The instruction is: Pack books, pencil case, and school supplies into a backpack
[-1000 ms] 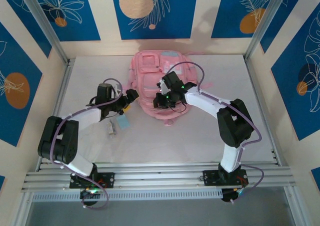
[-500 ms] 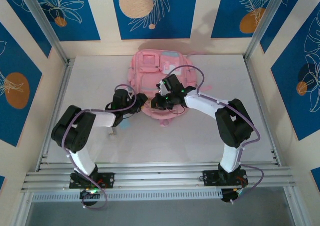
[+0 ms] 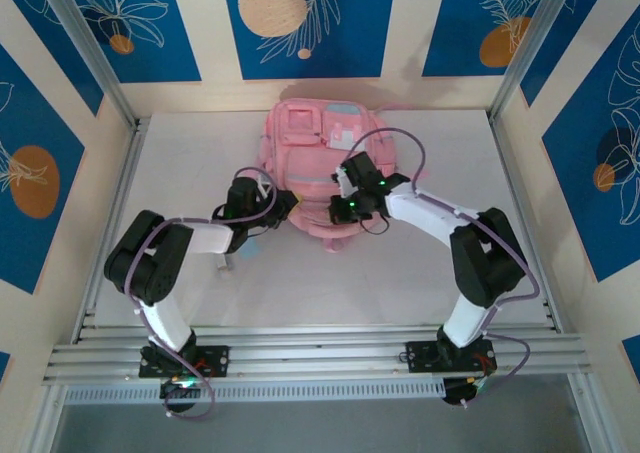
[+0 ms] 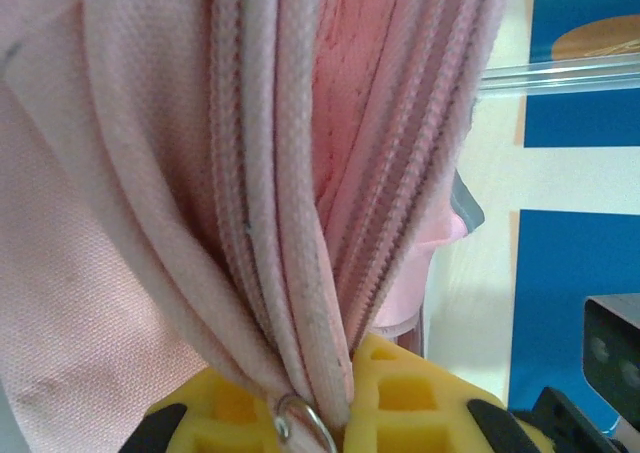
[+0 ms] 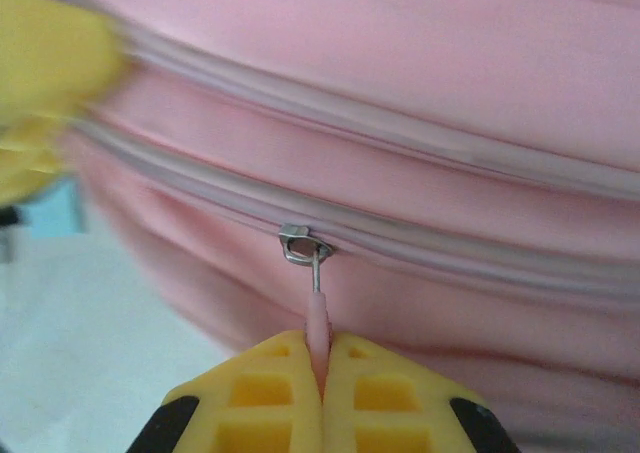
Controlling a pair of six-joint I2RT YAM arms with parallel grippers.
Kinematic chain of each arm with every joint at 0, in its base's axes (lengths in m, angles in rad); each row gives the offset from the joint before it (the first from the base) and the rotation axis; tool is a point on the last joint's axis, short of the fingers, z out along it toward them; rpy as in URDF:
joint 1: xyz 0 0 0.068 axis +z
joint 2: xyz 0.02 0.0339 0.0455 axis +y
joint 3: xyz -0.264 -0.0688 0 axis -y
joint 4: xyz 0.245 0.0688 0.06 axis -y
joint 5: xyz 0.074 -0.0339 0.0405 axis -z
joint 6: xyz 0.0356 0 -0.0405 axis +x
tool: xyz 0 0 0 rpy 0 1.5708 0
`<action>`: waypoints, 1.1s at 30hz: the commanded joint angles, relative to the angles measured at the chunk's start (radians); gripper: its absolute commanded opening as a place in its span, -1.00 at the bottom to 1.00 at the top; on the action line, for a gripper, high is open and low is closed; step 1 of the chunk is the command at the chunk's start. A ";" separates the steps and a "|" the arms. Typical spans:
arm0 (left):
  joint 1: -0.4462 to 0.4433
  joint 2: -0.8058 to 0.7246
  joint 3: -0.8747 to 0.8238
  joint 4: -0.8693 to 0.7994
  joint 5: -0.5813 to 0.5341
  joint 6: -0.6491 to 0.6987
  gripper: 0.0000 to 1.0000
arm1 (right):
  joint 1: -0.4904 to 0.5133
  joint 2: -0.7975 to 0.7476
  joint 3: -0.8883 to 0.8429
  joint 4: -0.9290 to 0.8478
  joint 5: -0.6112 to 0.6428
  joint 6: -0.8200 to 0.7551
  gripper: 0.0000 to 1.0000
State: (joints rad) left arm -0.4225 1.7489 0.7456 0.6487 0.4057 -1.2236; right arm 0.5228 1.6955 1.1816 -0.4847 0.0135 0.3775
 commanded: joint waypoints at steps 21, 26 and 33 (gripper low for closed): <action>0.151 0.018 0.366 -0.710 0.423 0.588 -1.00 | -0.384 0.131 0.120 0.288 -0.047 -0.801 -1.00; 0.150 0.026 0.395 -0.782 0.446 0.656 -1.00 | -0.426 0.308 0.327 0.368 -0.008 -0.825 -1.00; 0.151 0.018 0.410 -0.860 0.440 0.714 -1.00 | -0.416 0.504 0.633 0.278 0.037 -0.785 -1.00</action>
State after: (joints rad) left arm -0.2771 1.7798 1.1419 -0.0803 0.7284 -0.6113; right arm 0.1341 2.1757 1.7016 -0.3073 -0.0795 -0.4034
